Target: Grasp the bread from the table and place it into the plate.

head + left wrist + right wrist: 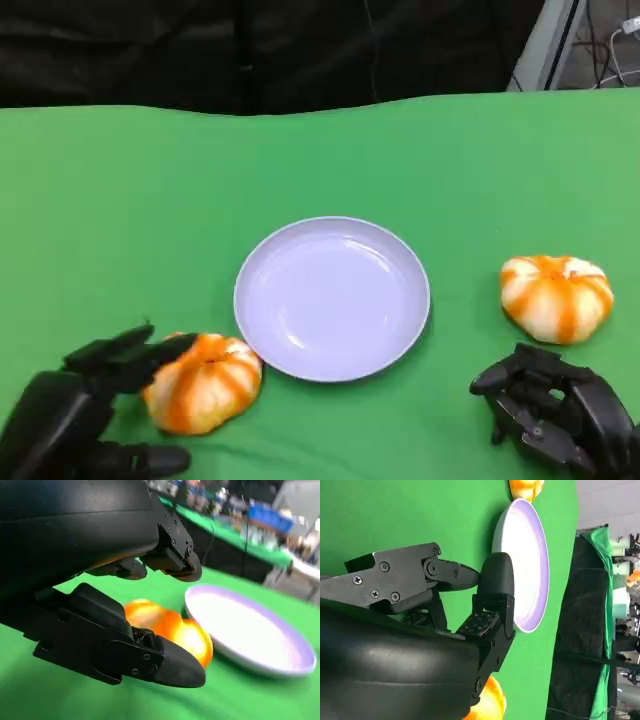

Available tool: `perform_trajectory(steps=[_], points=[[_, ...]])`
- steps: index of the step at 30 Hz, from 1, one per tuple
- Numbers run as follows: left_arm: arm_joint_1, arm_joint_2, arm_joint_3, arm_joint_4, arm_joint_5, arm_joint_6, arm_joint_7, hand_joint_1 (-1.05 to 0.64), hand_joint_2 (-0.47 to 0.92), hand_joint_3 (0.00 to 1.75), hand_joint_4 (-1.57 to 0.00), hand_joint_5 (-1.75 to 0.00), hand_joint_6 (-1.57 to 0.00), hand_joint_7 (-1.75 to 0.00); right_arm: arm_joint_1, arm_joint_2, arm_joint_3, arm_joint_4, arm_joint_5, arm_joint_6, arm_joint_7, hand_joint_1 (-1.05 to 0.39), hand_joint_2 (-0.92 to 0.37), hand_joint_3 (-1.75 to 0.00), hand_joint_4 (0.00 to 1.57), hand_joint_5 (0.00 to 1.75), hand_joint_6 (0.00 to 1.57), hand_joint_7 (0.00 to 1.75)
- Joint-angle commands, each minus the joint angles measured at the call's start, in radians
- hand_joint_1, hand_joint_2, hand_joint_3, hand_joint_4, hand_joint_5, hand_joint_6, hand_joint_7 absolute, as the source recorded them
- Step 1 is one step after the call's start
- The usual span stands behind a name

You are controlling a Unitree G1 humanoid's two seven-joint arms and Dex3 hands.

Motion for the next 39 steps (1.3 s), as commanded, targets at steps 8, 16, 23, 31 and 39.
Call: perform_trajectory(steps=[8, 16, 23, 31, 39], points=[[0.023, 0.044, -0.040, -0.061, -0.016, 0.071, -0.007, -0.94, 0.92, 0.20, -0.33, 0.00, -0.48, 0.00, 0.007, -0.011, -0.001, 0.014, -0.005, -0.001, -0.005, -0.26, -0.92, -0.45, 0.65, 1.71, 0.79, 0.98], [0.013, 0.048, -0.096, -0.105, -0.003, 0.174, -0.070, -0.95, 0.92, 0.25, -0.30, 0.00, -0.46, 0.00, 0.011, -0.009, 0.001, 0.012, -0.005, -0.003, -0.009, -0.26, -0.92, -0.44, 0.65, 1.71, 0.79, 0.98], [0.015, 0.055, -0.108, -0.114, -0.012, 0.186, -0.067, -0.95, 0.92, 0.26, -0.30, 0.00, -0.46, 0.00, 0.011, -0.010, 0.001, 0.012, -0.005, -0.003, -0.010, -0.26, -0.92, -0.44, 0.65, 1.71, 0.80, 0.97], [-0.004, 0.060, -0.131, -0.146, 0.010, 0.254, -0.106, -0.91, 0.92, 0.26, -0.31, 0.00, -0.49, -0.01, 0.013, -0.009, 0.009, 0.002, -0.018, -0.004, -0.028, -0.25, -0.92, -0.44, 0.65, 1.71, 0.80, 0.97], [-0.038, 0.058, -0.157, -0.136, 0.001, 0.309, -0.145, -0.88, 0.92, 0.26, -0.33, -0.01, -0.50, -0.01, 0.012, -0.006, 0.008, 0.001, -0.023, -0.005, -0.034, -0.25, -0.92, -0.44, 0.65, 1.70, 0.80, 0.97]])
